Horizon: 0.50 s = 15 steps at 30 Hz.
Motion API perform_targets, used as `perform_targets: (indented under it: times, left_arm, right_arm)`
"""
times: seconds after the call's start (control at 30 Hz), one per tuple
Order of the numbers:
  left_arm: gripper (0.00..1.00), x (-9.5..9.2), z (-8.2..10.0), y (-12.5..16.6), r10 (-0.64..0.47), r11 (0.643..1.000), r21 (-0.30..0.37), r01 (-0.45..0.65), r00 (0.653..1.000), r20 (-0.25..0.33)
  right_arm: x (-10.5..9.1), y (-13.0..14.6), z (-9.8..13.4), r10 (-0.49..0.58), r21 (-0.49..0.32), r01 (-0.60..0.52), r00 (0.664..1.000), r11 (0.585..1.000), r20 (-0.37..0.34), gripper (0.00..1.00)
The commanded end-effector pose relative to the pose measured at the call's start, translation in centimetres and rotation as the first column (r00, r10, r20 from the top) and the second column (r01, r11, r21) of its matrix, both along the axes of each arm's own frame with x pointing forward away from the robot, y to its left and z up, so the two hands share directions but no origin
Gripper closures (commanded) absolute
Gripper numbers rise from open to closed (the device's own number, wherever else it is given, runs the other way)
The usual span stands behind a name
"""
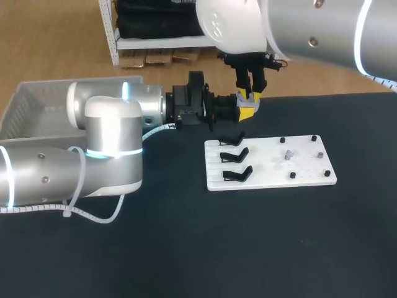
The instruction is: Pick up each earbud case from the left stands, insert the matching earbuds, close the lid, and place the case in the box.
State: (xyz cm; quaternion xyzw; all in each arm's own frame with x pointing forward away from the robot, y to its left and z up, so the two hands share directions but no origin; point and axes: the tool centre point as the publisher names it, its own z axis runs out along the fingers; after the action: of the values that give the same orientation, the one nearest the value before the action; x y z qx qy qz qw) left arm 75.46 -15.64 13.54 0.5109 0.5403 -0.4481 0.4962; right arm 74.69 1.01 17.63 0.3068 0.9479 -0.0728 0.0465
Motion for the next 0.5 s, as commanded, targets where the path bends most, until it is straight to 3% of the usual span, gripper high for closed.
perform_targets:
  times: [0.03, 0.23, 0.5]
  left_arm:
    - [1.00, -0.02, -0.16, 0.10, 0.004, 1.000, -0.008, -0.004, 1.000, 0.006]
    - [1.00, -0.02, -0.16, 0.10, 0.004, 1.000, -0.008, -0.004, 1.000, 0.006]
    - [1.00, -0.02, -0.16, 0.10, 0.004, 1.000, -0.008, -0.004, 1.000, 0.006]
  right_arm:
    - [0.07, -0.14, 0.01, -0.003, 0.000, 0.003, 1.000, 1.000, 0.000, 0.95]
    - [0.12, -0.30, 0.07, -0.003, -0.002, 0.003, 1.000, 1.000, 0.001, 0.79]
    - [-0.30, -0.43, 0.37, 0.002, 0.002, -0.002, 1.000, 1.000, 0.006, 0.71]
